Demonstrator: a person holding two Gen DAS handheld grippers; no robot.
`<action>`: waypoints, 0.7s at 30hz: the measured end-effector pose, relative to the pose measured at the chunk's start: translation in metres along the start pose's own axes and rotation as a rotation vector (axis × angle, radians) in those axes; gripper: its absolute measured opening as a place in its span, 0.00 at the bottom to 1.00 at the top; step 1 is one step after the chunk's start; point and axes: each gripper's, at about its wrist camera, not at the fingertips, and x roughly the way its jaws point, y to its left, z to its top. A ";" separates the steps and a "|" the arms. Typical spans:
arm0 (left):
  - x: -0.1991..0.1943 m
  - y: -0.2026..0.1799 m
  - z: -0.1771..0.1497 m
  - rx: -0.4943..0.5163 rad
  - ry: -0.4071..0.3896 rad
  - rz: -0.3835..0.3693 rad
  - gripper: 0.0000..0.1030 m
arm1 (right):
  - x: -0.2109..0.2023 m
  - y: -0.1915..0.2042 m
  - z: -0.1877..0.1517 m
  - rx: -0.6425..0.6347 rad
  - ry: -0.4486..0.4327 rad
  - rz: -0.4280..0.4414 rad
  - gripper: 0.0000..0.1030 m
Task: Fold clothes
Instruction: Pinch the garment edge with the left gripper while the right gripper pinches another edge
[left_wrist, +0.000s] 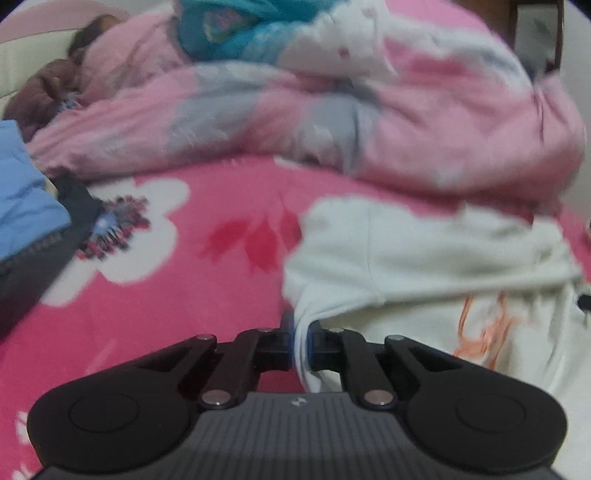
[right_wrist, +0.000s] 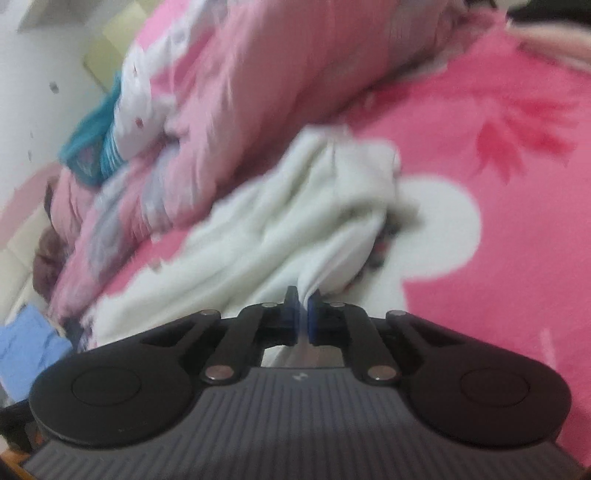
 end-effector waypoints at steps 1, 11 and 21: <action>-0.006 0.003 0.005 -0.004 -0.026 0.006 0.06 | -0.009 -0.002 0.003 -0.002 -0.034 0.004 0.03; 0.011 0.032 0.038 -0.089 -0.129 0.070 0.05 | -0.018 -0.032 0.042 0.092 -0.188 -0.006 0.02; 0.068 0.047 0.007 -0.088 -0.010 0.080 0.23 | 0.014 -0.087 0.025 0.236 -0.107 -0.080 0.10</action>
